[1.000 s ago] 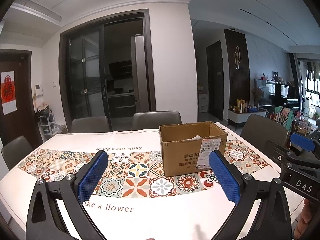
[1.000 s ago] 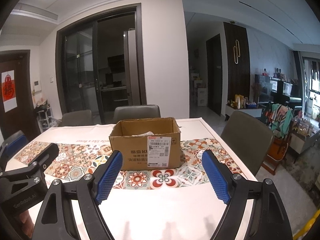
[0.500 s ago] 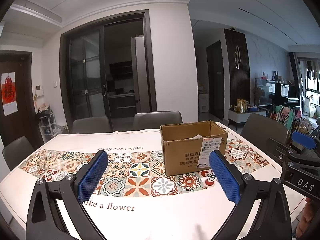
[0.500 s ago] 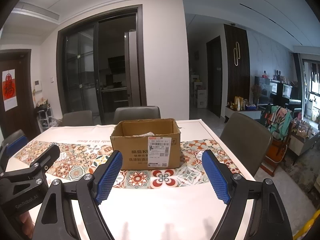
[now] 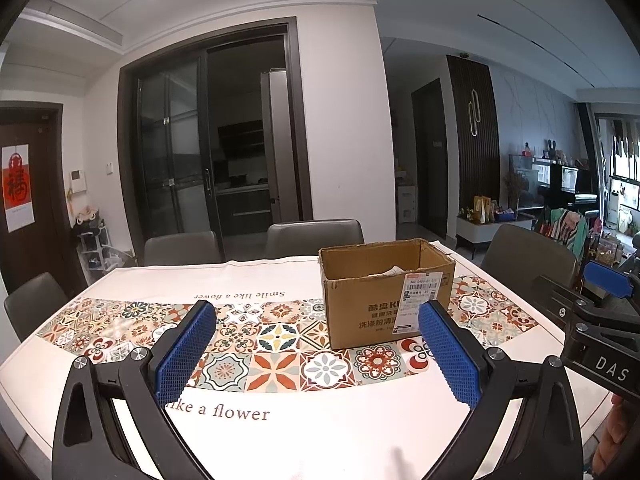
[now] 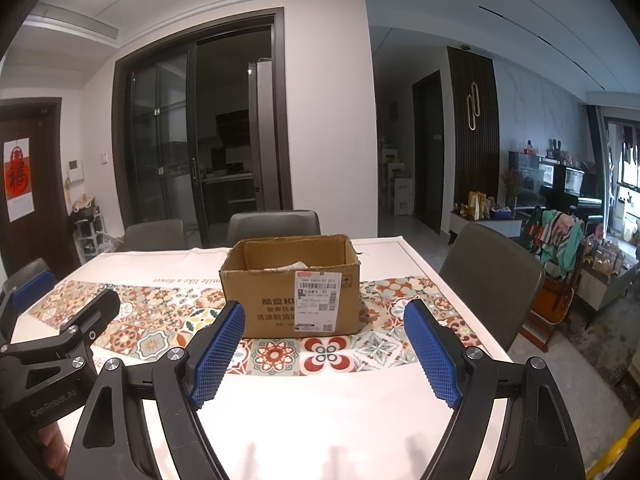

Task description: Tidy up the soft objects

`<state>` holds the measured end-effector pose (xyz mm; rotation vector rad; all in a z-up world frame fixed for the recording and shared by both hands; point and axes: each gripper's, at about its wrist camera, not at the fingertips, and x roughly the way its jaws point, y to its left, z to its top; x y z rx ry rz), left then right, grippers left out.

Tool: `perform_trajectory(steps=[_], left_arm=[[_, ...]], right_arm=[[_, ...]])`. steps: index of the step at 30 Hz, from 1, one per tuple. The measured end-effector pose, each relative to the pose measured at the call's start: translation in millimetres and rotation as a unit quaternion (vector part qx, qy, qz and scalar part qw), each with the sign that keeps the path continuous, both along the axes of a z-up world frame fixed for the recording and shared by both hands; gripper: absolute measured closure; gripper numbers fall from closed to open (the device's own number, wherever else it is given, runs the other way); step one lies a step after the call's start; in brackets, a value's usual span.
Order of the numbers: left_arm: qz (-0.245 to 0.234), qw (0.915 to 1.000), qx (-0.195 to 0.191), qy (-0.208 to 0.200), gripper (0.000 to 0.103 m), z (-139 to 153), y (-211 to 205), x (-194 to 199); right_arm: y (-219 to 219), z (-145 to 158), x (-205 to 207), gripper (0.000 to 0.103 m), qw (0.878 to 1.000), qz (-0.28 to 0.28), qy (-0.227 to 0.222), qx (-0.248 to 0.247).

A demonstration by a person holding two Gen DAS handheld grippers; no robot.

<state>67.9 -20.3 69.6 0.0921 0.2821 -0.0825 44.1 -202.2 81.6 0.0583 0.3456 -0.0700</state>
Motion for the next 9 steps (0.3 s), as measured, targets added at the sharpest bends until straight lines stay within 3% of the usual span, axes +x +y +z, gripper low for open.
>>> perform_trajectory(steps=[9], left_arm=[[0.0,1.0,0.001,0.0,0.0,-1.2,0.2,-0.2]], right_arm=[[-0.4,-0.4,-1.2,0.02,1.0,0.0,0.0,0.001]])
